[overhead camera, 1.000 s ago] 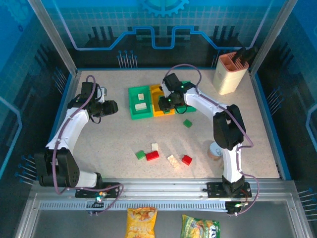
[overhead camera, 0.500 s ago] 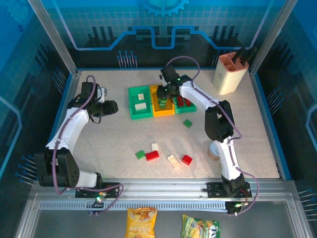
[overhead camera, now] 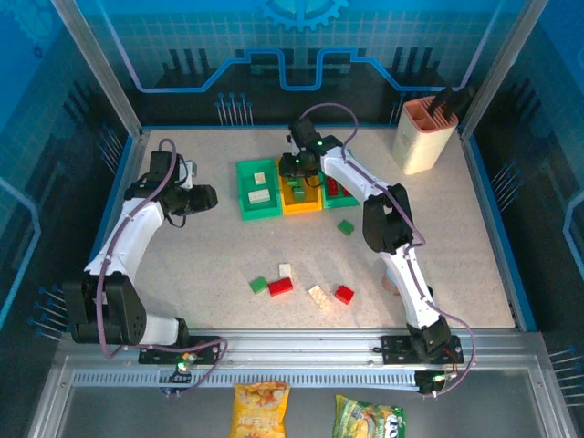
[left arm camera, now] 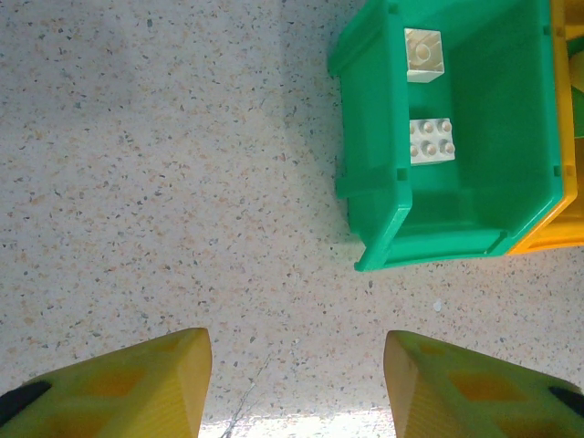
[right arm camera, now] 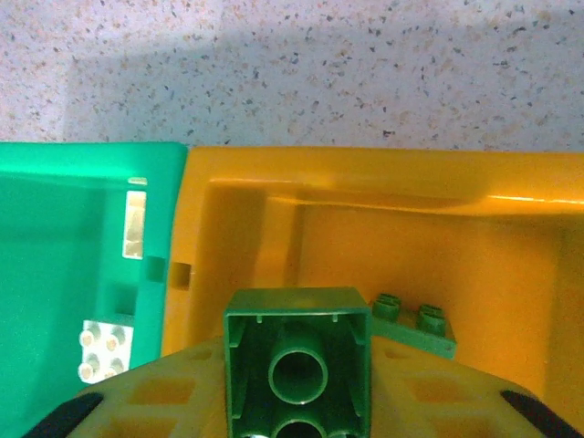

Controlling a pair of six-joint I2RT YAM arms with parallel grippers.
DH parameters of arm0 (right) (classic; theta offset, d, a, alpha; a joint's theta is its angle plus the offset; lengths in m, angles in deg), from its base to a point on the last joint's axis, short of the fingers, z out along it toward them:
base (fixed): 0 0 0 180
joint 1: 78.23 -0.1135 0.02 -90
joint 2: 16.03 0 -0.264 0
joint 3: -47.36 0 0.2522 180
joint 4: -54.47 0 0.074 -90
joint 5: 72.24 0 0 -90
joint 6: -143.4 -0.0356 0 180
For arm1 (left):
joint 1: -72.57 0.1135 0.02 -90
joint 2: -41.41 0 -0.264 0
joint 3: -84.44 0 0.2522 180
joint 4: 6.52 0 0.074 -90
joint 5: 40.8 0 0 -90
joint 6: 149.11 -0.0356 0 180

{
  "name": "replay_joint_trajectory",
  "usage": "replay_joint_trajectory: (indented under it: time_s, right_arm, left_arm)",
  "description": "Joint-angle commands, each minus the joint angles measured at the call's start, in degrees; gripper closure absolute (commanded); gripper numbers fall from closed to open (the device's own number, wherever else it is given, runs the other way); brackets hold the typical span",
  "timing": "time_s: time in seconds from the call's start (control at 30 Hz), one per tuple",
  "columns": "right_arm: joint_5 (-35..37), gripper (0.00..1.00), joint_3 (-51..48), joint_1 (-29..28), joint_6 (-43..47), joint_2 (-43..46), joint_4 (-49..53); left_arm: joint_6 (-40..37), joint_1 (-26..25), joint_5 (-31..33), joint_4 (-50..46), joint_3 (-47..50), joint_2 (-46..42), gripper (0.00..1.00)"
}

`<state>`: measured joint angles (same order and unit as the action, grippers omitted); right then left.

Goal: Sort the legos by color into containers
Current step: Place the lego in the container, then pick up the lego from the center of the table.

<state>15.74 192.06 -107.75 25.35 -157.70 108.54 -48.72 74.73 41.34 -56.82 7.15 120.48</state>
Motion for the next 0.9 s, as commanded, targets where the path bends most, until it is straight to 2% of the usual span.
replay_joint_trajectory:
  time_s: [0.0,0.2,0.5,0.87]
  right_arm:
    - [-0.8,0.61,2.0,1.2,-2.3,-1.4,1.6]
    - [-0.2,0.53,0.9,1.2,-2.2,-0.2,1.6]
    - [0.0,0.53,-2.2,1.2,-1.3,3.9,1.6]
    - [2.7,0.54,-6.2,0.2,2.7,10.8,8.0]
  left_arm:
    - [-0.1,0.6,-1.3,0.4,0.2,-0.6,0.46]
    - [0.0,0.6,-1.5,0.5,0.2,-0.5,0.46]
    - [0.2,0.6,-1.8,0.6,0.2,-0.3,0.46]
    - [0.0,0.5,-3.0,0.8,0.2,-0.3,0.46]
